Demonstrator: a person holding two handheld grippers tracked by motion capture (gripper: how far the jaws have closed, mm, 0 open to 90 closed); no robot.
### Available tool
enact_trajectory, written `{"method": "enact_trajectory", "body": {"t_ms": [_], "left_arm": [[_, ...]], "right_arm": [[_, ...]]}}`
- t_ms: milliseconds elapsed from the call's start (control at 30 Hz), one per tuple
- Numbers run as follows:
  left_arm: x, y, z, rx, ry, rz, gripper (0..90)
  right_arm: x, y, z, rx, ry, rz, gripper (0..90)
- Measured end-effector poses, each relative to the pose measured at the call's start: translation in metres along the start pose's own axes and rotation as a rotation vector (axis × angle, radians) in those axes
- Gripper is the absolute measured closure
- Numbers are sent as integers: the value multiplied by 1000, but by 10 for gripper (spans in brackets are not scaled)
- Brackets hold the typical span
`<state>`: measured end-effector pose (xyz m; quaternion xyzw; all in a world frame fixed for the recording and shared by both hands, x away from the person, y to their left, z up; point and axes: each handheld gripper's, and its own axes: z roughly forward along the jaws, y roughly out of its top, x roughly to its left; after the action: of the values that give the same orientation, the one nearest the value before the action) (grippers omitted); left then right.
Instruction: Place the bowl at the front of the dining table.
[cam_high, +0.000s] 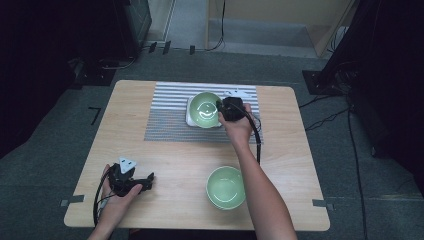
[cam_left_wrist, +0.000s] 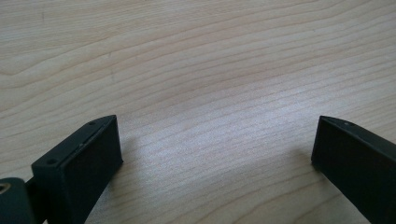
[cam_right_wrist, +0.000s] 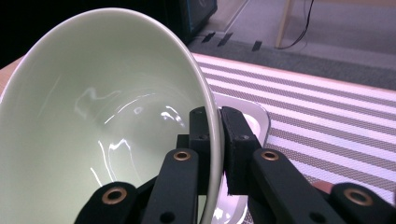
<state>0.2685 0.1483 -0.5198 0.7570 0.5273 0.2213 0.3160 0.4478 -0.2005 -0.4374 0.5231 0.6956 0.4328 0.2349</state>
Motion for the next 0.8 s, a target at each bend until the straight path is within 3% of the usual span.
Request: {"method": "enact_trajectory", "body": {"t_ms": [100,300,500,667,800], "left_arm": [[0,0,0,-1,0,-1,10],[0,0,0,-1,0,-1,10],[0,0,0,-1,0,-1,10],[0,0,0,-1,0,-1,10],[0,0,0,-1,0,-1,11]], "right_arm": [[-2,7,10,50,-20,-37,845],[-3,9,22,96,-16,-22,845],[0,11,38,193,-23,-23,845],[0,13,53,254,-25,49,845],[0,13,58,276,-44,64,845]]}}
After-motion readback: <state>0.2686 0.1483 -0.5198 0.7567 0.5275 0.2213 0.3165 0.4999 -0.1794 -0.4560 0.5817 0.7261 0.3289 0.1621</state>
